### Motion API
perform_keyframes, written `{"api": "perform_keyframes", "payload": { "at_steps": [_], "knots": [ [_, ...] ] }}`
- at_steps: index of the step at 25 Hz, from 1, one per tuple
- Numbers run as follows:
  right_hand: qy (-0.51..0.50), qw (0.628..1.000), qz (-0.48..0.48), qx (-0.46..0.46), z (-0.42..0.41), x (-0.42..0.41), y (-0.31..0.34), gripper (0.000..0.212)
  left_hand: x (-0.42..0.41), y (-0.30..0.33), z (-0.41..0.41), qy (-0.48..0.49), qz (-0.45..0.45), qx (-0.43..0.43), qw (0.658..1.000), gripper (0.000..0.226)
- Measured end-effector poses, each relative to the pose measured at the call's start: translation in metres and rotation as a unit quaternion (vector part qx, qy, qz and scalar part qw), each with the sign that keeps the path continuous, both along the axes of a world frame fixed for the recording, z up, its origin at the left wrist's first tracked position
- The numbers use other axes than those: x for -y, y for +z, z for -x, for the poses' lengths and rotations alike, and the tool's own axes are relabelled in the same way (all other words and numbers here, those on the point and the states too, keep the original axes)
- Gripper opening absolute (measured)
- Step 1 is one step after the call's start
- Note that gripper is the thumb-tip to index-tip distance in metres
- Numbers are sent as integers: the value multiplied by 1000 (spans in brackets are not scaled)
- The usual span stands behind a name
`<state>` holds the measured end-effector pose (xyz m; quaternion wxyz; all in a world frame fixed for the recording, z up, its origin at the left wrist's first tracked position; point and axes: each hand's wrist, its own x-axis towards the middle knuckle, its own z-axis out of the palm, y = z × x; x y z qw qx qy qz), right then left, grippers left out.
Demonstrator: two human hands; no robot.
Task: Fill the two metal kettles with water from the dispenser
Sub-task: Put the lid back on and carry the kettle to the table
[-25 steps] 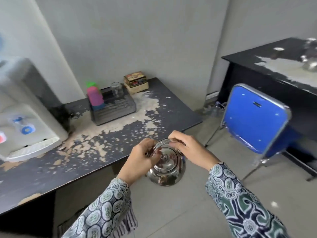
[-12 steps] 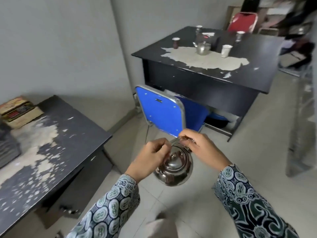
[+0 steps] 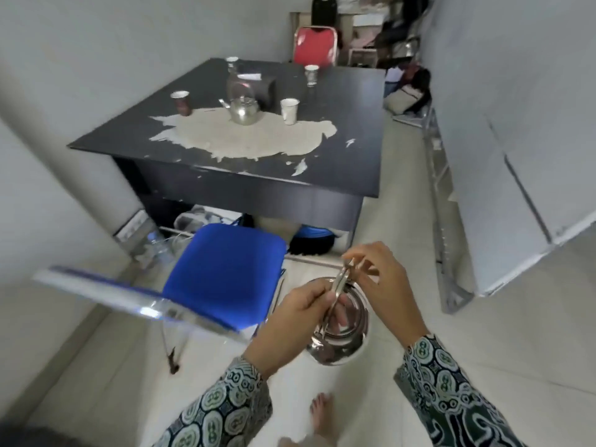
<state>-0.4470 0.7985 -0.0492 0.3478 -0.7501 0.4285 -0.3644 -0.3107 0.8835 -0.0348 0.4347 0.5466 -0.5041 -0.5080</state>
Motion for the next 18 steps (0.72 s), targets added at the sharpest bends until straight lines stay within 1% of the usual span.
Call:
{"api": "perform_keyframes", "payload": {
  "at_steps": [2,4,6,9,11,13,15,18],
  "knots": [
    [-82,996,-30,25,13,53,5,26,62,4,14,-16,2,-18,1000,25],
    [-116,991,-58,30,25,101,9,28,121,8,26,-43,15,-9,999,23],
    [-124,989,-79,31,39,146,13,30,180,11,38,-68,15,-3,998,24],
    [-120,978,-158,63,56,195,15,24,253,8,57,-95,0,-9,995,24],
    [-140,953,-239,125,65,228,13,26,298,-1,70,-97,-5,9,995,23],
    [-158,922,-298,189,73,262,12,28,340,-9,84,-100,-12,14,995,20],
    [-159,907,-323,219,86,302,11,26,384,-18,97,-107,-20,12,994,19],
    [-140,905,-343,211,105,366,10,25,447,-24,116,-91,-32,10,995,16]
  ]
}}
